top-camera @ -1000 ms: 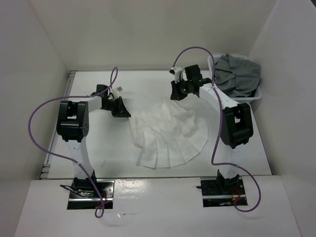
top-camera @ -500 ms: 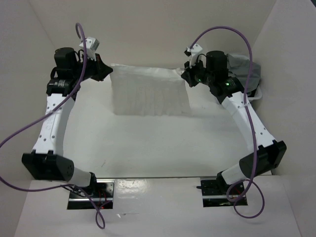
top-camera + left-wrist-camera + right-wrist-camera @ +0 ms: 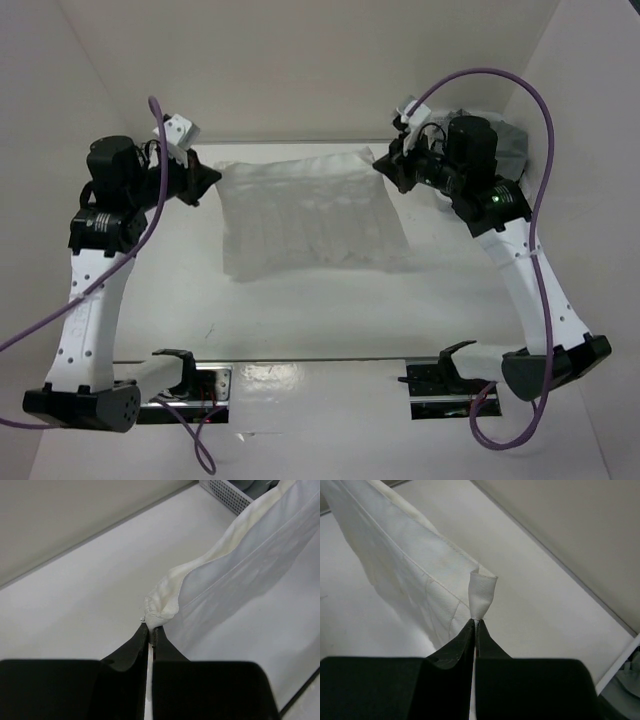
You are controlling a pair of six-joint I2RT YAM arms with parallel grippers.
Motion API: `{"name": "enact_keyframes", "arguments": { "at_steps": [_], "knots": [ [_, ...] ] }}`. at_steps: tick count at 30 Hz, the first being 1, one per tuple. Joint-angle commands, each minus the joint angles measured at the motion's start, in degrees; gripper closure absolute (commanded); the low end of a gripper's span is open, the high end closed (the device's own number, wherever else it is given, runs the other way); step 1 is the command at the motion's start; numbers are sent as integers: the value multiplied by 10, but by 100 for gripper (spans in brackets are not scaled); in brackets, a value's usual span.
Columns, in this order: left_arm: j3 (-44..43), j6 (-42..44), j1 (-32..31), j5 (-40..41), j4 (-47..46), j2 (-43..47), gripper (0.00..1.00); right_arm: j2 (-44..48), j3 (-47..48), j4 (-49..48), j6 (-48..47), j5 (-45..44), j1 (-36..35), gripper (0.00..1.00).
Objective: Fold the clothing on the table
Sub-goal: Flatten the skirt out
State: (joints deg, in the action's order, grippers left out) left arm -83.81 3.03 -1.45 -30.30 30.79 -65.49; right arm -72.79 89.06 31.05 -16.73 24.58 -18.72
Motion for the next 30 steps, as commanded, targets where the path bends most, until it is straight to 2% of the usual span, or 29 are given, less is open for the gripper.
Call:
{"name": "enact_keyframes", "arguments": {
  "at_steps": [1,9,12,19,24,30],
  "knots": [
    [6,72,15,6,33,77,100,63,1,66,-45,41,15,100],
    [6,140,40,-77,139,191,100,151,-2,189,-111,133,21,100],
    [23,163,40,-111,153,218,100,176,-15,201,-125,151,26,100],
    [77,171,35,-116,174,246,100,198,-72,206,-125,160,33,100],
    [147,176,23,-81,132,205,100,141,-147,130,-101,113,33,100],
    [166,176,18,-9,30,72,100,14,-160,22,-90,23,33,100]
  ]
}}
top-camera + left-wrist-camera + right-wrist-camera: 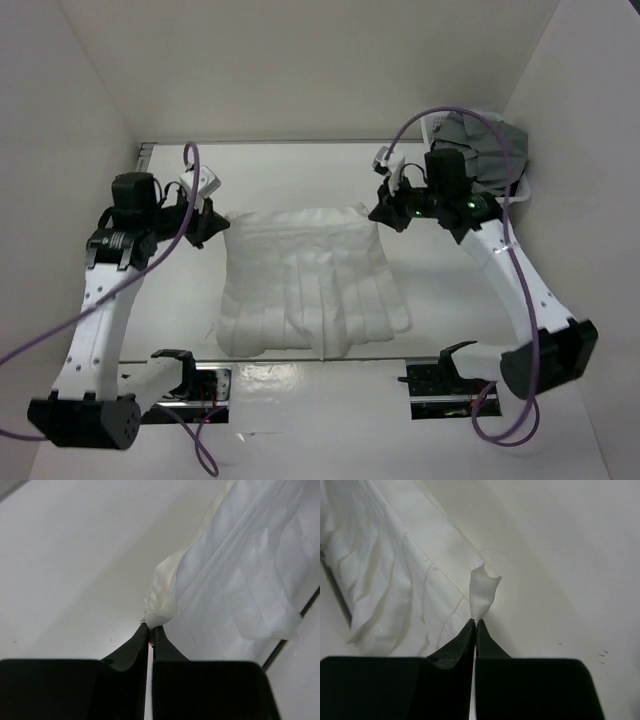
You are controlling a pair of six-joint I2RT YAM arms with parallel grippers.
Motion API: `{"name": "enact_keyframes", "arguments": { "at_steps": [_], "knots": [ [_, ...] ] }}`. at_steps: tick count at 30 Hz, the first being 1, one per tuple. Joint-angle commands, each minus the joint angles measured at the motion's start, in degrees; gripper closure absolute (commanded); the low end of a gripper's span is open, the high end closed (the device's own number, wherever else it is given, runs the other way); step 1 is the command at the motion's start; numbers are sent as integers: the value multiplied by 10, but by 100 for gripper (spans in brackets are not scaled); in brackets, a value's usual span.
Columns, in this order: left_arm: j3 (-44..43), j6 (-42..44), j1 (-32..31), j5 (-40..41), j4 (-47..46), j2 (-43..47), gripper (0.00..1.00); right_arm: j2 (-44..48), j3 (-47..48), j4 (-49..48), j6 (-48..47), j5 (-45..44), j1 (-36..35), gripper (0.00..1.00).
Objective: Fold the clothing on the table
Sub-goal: Flatten the skirt out
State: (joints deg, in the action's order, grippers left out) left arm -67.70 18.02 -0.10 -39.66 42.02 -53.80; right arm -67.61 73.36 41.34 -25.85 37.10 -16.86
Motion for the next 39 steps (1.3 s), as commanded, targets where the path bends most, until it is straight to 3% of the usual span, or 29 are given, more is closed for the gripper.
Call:
{"name": "enact_keyframes", "arguments": {
  "at_steps": [1,8,15,16,17,18,19,20,22,25,27,32,39],
  "knots": [
    [5,20,4,92,-99,-90,100,-80,4,-92,6,-114,14,100],
    [-81,3,4,117,-185,-318,99,-275,117,-139,-7,-186,14,100],
    [-132,3,4,149,-241,-436,99,-394,177,-179,-7,-225,14,100],
    [-142,-3,4,160,-248,-445,96,-417,191,-179,-7,-234,14,94],
    [-147,-3,4,160,-248,-464,82,-427,197,-187,-7,-243,14,80],
    [-153,-9,4,168,-255,-471,62,-436,208,-188,3,-252,14,61],
    [-153,-9,-1,175,-263,-482,42,-450,214,-193,12,-268,14,29],
    [-160,-17,-1,180,-263,-482,27,-451,214,-193,21,-283,14,18],
    [-174,-27,-1,205,-270,-488,0,-456,226,-216,44,-340,8,7],
    [-185,-46,-1,257,-281,-455,0,-428,226,-242,87,-419,8,2],
    [-179,-69,-1,297,-299,-425,0,-389,221,-242,101,-425,8,2],
    [-160,-109,-1,353,-247,-309,0,-296,189,-160,113,-353,-12,2],
    [-73,-194,23,303,-153,-133,0,-192,22,-96,79,-368,-181,2]
  ]
}}
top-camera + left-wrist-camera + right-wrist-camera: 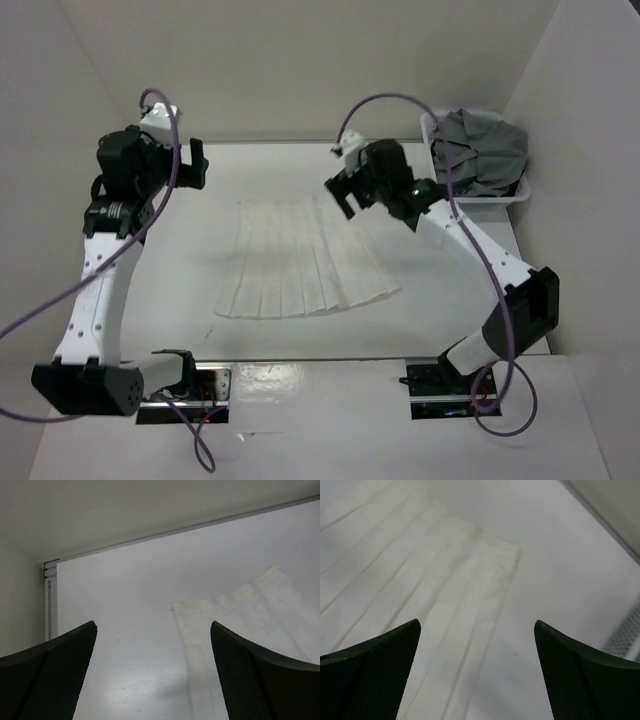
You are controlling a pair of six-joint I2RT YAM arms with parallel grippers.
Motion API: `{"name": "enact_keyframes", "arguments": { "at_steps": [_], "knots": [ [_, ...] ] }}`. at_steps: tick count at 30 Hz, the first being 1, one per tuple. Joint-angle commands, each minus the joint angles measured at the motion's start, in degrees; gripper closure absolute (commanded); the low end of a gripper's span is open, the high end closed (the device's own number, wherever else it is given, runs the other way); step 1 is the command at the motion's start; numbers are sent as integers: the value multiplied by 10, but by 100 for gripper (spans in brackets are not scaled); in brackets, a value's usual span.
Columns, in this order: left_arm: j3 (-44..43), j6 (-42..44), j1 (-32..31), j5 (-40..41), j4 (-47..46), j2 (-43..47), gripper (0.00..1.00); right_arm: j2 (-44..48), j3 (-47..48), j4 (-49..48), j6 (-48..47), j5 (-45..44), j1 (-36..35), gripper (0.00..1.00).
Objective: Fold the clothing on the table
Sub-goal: Flatten the skirt out
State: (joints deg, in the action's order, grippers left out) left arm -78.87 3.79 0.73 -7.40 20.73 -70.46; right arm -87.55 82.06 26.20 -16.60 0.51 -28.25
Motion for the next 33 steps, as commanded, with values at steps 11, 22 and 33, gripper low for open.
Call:
{"name": "enact_keyframes", "arguments": {
  "at_steps": [11,22,33],
  "knots": [
    [237,-15,69,-31,57,202,0,-140,2,21,1,56,-136,2],
    [231,-34,88,5,69,144,0,-300,117,-51,140,4,-141,2],
    [236,-34,88,5,63,159,0,-413,225,-34,212,-24,-98,2]
  ]
}}
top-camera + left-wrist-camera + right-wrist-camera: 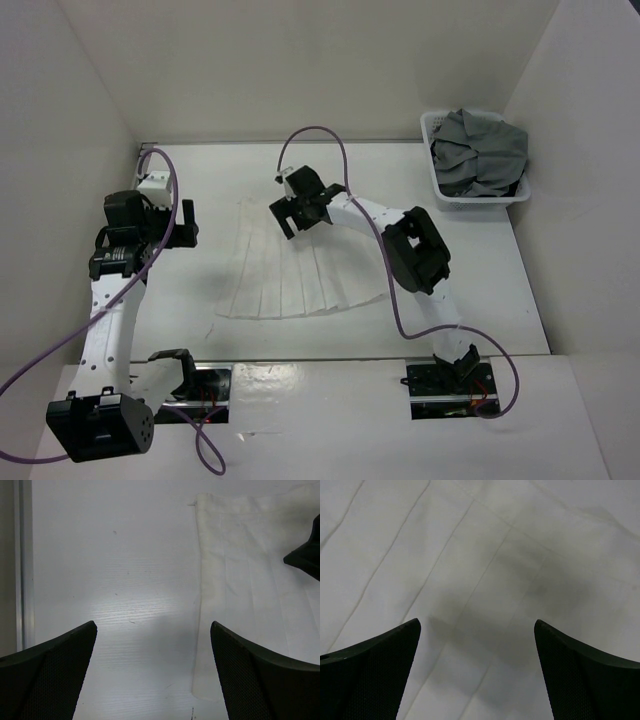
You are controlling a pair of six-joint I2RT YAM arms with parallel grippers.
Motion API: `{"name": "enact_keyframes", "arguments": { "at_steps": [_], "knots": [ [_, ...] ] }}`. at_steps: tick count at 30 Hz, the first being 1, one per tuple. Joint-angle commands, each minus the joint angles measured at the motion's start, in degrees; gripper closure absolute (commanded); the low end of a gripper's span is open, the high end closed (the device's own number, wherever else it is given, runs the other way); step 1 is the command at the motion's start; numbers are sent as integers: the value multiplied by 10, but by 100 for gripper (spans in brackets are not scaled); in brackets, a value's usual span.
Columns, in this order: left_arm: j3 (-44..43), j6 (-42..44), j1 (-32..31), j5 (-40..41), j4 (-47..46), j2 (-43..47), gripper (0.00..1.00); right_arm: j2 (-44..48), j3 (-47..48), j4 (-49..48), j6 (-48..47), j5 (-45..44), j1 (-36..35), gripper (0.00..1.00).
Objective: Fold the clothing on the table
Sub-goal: Flatten the skirt out
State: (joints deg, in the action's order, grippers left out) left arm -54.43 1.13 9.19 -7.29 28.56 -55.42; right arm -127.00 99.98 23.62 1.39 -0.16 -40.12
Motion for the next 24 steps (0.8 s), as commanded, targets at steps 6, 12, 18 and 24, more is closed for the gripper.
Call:
{"name": "enact_keyframes", "arguments": {
  "at_steps": [6,12,18,24],
  "knots": [
    [-8,-8,3,4,-16,3,0,-52,70,2,59,-48,34,2],
    [-3,-8,3,4,-16,8,0,-71,100,51,71,-56,34,2],
    [-3,-8,3,4,-16,14,0,-82,111,80,77,-107,29,2],
    [-3,-8,3,4,-16,24,0,-88,111,102,95,-160,29,2]
  ]
}}
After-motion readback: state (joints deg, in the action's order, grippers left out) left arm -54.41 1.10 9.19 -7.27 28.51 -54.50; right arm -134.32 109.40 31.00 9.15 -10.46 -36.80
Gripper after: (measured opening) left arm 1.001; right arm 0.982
